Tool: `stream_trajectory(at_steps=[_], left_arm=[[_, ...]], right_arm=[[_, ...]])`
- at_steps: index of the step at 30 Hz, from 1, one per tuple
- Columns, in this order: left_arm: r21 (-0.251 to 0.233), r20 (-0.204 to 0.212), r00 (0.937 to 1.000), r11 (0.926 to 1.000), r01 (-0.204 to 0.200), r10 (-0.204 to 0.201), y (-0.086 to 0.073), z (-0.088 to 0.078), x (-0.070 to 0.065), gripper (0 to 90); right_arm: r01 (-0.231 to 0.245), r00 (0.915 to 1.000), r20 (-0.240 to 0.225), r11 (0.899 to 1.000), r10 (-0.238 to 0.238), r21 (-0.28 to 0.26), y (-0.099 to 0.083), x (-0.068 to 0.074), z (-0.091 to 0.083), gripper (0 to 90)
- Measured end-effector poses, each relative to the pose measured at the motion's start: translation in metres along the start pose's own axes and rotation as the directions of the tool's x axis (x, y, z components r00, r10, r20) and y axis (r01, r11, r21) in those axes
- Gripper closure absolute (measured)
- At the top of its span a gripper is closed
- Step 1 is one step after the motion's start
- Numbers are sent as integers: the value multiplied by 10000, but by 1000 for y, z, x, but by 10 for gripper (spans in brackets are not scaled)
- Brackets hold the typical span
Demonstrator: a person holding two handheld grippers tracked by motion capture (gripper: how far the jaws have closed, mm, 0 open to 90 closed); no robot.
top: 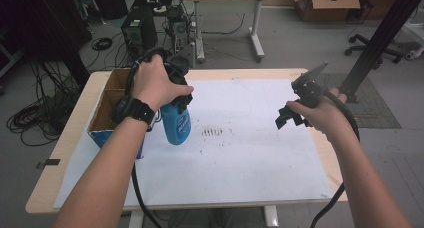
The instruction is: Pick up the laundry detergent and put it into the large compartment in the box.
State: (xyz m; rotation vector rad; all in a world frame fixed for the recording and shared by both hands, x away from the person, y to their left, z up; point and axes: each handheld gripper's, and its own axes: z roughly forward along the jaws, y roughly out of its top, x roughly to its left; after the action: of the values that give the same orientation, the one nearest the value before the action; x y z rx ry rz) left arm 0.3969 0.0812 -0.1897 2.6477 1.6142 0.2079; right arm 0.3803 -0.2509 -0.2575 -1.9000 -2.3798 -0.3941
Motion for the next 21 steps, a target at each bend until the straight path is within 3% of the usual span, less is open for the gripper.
stream_trajectory(at_steps=[10,21], left_arm=[[-261,5,9998,9994,211,-211,3,-35,15,376],[-451,20,9977,9967,675,-675,2,-73,43,377]], right_arm=[[10,10000,-64,10000,-10,-17,1,0,-2,57],[-5,10000,-92,10000,5,-48,5,-1,-4,57]])
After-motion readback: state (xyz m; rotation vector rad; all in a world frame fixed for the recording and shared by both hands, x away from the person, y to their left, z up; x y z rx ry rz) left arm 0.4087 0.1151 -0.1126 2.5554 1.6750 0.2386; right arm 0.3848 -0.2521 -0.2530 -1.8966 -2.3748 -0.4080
